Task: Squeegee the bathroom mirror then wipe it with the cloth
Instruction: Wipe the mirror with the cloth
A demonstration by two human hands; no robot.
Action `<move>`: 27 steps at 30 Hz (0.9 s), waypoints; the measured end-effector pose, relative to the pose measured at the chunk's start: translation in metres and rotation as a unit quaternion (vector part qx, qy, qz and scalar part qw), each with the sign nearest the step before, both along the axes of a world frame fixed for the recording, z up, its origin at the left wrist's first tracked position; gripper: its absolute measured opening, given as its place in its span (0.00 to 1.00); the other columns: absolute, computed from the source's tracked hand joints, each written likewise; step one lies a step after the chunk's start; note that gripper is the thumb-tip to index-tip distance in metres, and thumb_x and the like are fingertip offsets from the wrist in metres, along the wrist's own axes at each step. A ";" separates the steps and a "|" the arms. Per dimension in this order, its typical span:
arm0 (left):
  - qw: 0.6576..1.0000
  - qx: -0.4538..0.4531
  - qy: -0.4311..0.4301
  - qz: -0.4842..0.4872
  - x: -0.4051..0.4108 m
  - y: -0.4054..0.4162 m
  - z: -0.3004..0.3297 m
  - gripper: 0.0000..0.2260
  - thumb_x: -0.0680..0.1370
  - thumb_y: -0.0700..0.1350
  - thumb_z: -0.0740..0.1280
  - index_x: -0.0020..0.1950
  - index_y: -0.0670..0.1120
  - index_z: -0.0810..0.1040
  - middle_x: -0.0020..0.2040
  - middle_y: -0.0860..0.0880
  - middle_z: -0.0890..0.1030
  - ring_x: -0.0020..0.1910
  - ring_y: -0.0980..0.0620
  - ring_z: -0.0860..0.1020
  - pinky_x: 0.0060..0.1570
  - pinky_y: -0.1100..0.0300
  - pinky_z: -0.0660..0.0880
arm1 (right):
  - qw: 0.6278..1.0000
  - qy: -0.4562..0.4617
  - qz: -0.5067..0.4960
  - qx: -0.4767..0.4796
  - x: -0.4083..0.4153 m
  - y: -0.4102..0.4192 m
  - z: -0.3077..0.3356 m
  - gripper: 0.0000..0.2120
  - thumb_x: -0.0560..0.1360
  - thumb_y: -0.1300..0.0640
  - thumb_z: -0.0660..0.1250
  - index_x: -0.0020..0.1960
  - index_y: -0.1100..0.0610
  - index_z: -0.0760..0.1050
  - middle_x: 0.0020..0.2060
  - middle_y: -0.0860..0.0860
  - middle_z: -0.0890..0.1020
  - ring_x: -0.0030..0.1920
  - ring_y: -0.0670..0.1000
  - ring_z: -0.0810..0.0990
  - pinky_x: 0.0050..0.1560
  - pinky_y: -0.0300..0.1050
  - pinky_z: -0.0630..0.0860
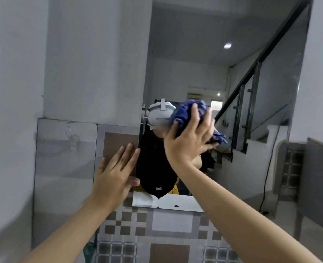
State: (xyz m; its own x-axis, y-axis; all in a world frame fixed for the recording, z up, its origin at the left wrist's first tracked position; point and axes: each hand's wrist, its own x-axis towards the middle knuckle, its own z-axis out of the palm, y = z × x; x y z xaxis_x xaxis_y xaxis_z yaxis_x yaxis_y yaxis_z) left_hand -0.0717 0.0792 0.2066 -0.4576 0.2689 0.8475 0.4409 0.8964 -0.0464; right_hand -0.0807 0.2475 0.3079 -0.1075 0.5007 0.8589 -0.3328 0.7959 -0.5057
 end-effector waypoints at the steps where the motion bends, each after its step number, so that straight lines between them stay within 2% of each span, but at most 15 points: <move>1: 1.000 0.001 0.000 -0.002 -0.002 -0.001 -0.001 0.38 0.70 0.56 0.68 0.76 0.51 0.54 0.75 0.49 0.59 0.74 0.48 0.57 0.64 0.35 0.64 | 0.999 0.002 0.001 0.034 -0.002 -0.013 -0.003 0.30 0.71 0.48 0.63 0.71 0.42 0.59 0.76 0.52 0.58 0.75 0.57 0.54 0.66 0.76 0.45; 7: 0.999 0.008 0.011 -0.029 -0.008 -0.004 -0.005 0.39 0.70 0.56 0.70 0.76 0.52 0.54 0.76 0.50 0.57 0.74 0.49 0.57 0.64 0.36 0.64 | 0.979 0.021 0.004 0.203 -0.009 -0.045 -0.013 0.30 0.70 0.52 0.67 0.70 0.43 0.63 0.74 0.52 0.64 0.73 0.56 0.56 0.66 0.75 0.45; 12: 0.999 0.006 -0.005 -0.031 -0.011 -0.009 -0.006 0.33 0.74 0.62 0.57 0.76 0.54 0.51 0.77 0.51 0.53 0.75 0.50 0.52 0.68 0.39 0.59 | 0.935 0.030 -0.011 0.353 -0.005 -0.016 -0.018 0.27 0.70 0.51 0.66 0.69 0.45 0.69 0.73 0.53 0.67 0.74 0.56 0.59 0.67 0.73 0.46; 16: 0.999 0.000 -0.002 -0.042 -0.012 -0.010 -0.007 0.32 0.75 0.60 0.61 0.75 0.53 0.54 0.76 0.50 0.56 0.75 0.49 0.54 0.66 0.38 0.60 | 0.898 0.001 -0.033 0.439 0.000 0.019 -0.020 0.28 0.69 0.52 0.67 0.68 0.45 0.69 0.72 0.54 0.68 0.73 0.58 0.62 0.67 0.73 0.49; 19: 0.999 -0.004 -0.001 -0.043 -0.013 -0.011 -0.006 0.33 0.74 0.57 0.66 0.75 0.52 0.57 0.75 0.49 0.58 0.74 0.47 0.56 0.64 0.34 0.63 | 0.895 -0.023 -0.049 0.443 0.008 0.049 -0.023 0.28 0.70 0.51 0.67 0.69 0.44 0.68 0.72 0.54 0.68 0.73 0.58 0.62 0.68 0.73 0.50; 22: 0.999 -0.004 -0.003 -0.041 -0.013 -0.010 -0.006 0.34 0.72 0.56 0.66 0.74 0.52 0.57 0.76 0.49 0.57 0.74 0.47 0.55 0.64 0.34 0.61 | 0.905 -0.043 -0.068 0.418 0.015 0.085 -0.029 0.28 0.70 0.51 0.67 0.69 0.45 0.66 0.73 0.54 0.66 0.73 0.58 0.61 0.67 0.74 0.52; 27: 0.999 -0.018 0.005 -0.030 -0.012 -0.009 -0.006 0.33 0.73 0.57 0.64 0.75 0.51 0.57 0.76 0.48 0.56 0.74 0.46 0.55 0.64 0.33 0.61 | 0.946 -0.071 -0.091 0.303 0.026 0.150 -0.039 0.29 0.70 0.50 0.65 0.70 0.48 0.63 0.73 0.57 0.63 0.73 0.60 0.59 0.67 0.72 0.55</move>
